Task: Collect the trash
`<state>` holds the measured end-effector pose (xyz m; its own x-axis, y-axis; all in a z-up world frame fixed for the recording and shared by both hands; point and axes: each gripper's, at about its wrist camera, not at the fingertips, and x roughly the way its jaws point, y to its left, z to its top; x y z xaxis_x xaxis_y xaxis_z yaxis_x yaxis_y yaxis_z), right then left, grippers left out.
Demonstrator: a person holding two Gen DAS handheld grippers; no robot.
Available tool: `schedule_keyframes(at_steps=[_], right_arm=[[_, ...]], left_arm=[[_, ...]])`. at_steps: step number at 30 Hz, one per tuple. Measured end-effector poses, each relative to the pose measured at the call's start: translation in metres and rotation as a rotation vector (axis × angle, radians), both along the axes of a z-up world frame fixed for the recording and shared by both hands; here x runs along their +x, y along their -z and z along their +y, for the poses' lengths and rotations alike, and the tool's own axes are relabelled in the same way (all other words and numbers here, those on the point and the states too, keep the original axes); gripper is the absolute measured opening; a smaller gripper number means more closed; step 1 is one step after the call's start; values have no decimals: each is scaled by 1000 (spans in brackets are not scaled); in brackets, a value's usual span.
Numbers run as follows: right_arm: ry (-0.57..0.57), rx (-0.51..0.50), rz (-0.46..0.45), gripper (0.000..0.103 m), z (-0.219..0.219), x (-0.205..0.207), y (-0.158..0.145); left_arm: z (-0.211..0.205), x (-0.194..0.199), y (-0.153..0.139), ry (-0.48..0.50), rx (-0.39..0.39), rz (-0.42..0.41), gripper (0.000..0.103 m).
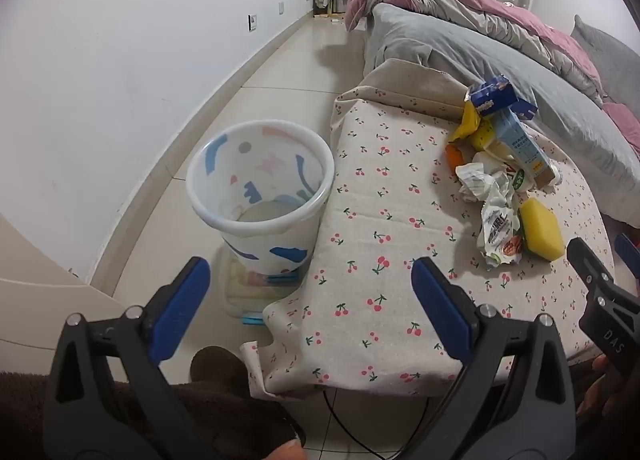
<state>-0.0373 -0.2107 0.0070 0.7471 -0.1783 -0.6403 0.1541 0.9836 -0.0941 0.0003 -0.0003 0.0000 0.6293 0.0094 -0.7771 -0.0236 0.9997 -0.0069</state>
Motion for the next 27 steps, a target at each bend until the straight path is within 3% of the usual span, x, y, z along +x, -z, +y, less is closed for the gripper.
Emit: schedule_keyframes(at_steps=[27], right_arm=[[-4, 22, -17, 103, 3, -2, -5]], left_arm=[[7, 1, -7, -8, -16, -20, 100]])
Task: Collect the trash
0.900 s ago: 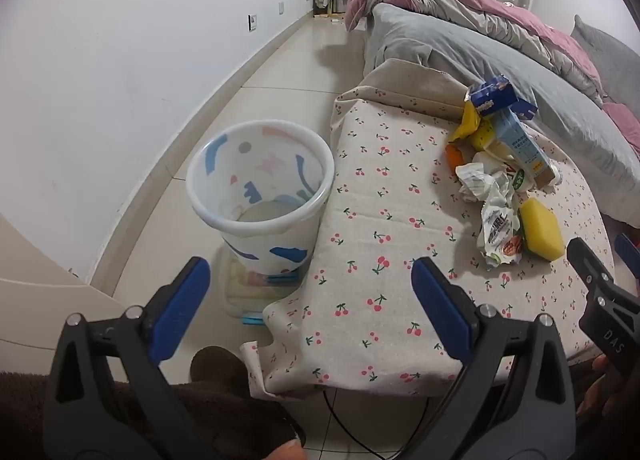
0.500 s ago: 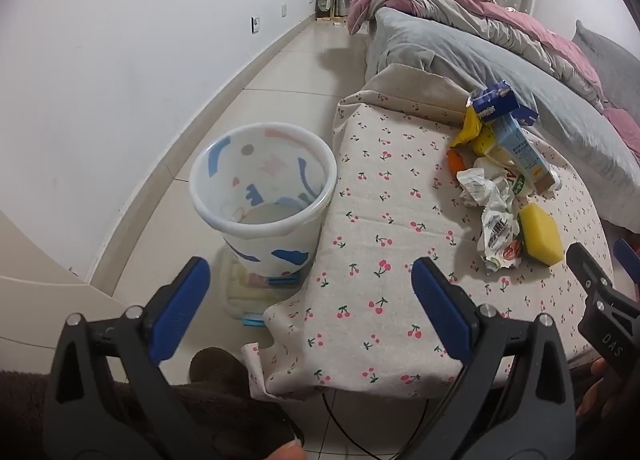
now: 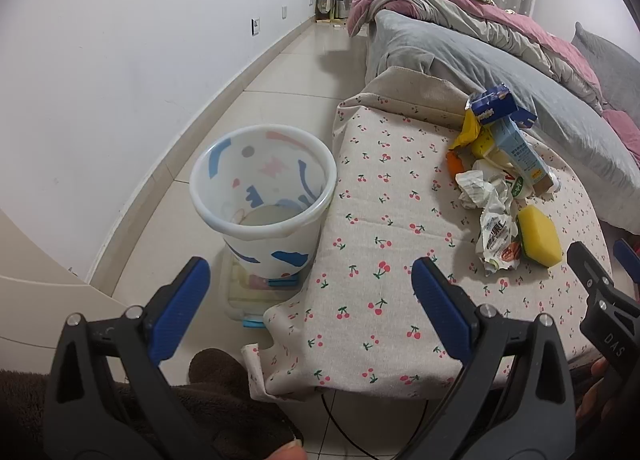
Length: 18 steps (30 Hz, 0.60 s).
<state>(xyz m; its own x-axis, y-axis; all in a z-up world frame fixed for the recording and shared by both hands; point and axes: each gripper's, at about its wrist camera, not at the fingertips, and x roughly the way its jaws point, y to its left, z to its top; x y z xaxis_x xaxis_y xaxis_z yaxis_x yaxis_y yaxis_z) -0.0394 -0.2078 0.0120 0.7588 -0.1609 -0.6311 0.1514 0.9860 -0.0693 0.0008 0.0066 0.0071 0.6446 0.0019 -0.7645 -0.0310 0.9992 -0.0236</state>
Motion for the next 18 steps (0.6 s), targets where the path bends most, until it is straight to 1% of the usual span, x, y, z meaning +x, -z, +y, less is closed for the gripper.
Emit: schedule_keyframes(at_steps=[18], right_arm=[[7, 6, -18, 103, -2, -2, -5]], left_arm=[[-2, -4, 0, 0, -3, -11, 100]])
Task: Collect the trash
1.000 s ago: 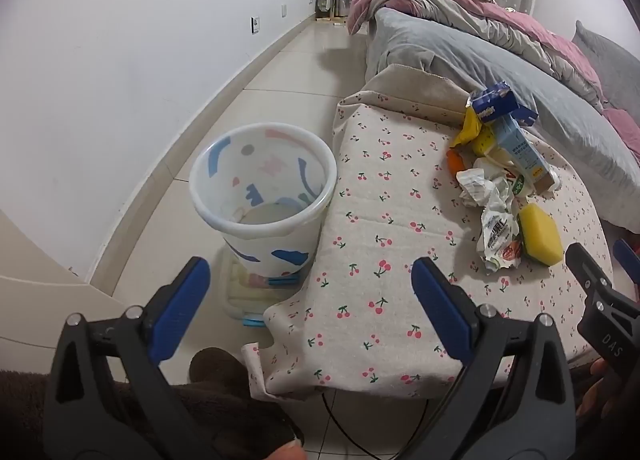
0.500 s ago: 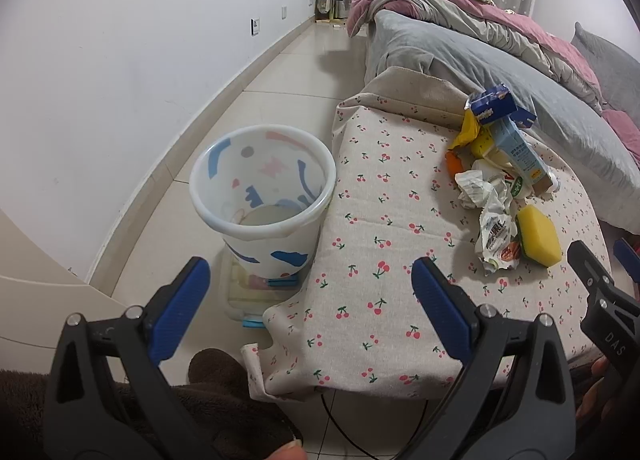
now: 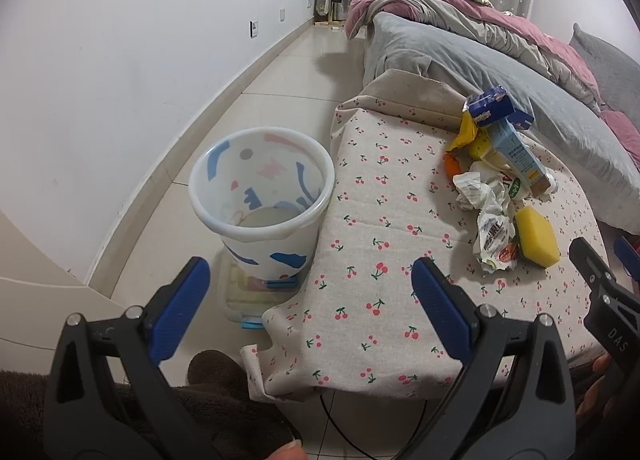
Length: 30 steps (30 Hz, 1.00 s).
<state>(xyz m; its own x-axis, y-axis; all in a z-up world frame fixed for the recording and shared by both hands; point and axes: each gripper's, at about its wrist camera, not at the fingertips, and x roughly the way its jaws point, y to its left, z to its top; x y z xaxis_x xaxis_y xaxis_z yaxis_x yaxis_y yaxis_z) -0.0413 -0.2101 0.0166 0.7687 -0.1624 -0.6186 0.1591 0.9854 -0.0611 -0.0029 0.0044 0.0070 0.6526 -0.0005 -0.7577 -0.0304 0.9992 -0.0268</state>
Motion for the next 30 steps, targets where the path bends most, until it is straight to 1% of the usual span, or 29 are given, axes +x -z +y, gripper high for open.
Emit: schedule_keyframes(at_steps=[30], right_arm=[[1, 8, -3, 103, -1, -1, 0]], left_arm=[[0, 0, 1, 1, 0, -2, 100]])
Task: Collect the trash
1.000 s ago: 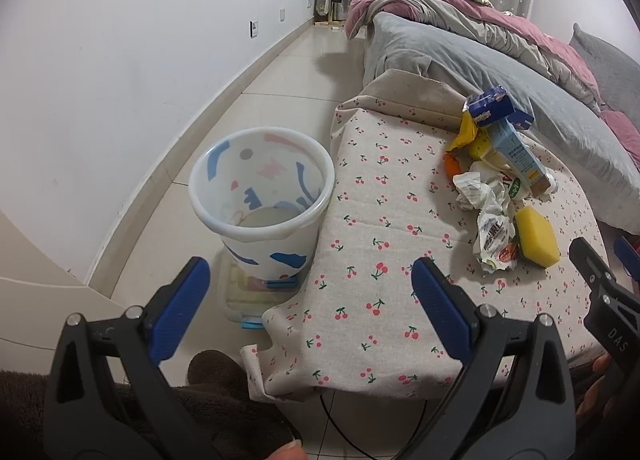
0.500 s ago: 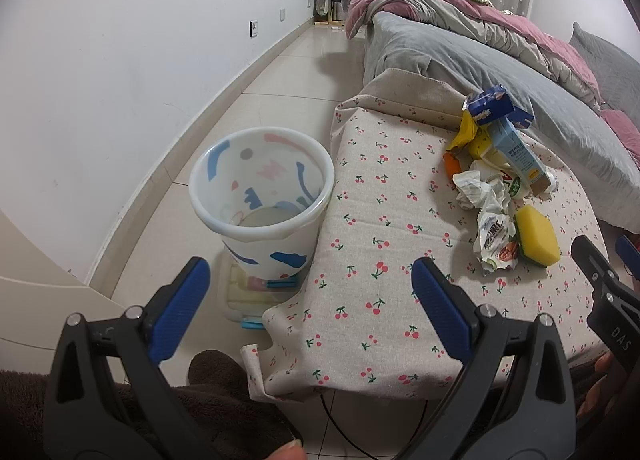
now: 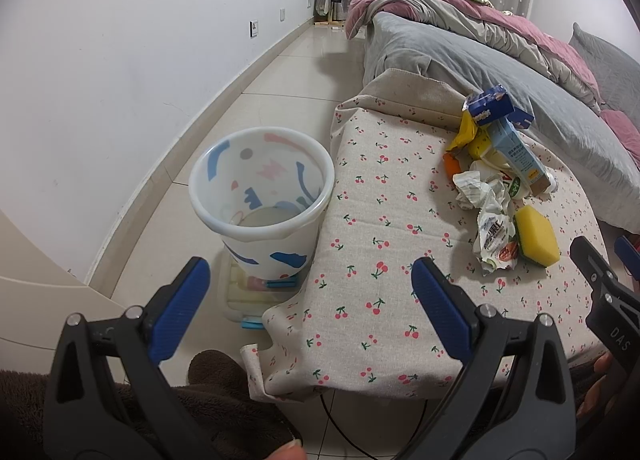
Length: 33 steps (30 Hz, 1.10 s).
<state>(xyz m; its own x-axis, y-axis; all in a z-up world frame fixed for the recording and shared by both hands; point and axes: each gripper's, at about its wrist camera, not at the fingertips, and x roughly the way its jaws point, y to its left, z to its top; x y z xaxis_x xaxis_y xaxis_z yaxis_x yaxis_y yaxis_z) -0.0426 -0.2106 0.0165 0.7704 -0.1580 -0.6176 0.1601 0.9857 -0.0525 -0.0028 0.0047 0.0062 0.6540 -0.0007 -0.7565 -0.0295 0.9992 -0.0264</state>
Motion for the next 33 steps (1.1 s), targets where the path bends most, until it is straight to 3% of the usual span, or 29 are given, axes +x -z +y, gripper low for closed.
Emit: schedule_keyframes(at_steps=[24, 33], right_arm=[[2, 6, 8, 103, -2, -2, 2], [-7, -30, 20, 103, -7, -2, -14]], left_arm=[[0, 0, -1, 0, 5, -9, 100], [-7, 8, -11, 45, 10, -10, 100]])
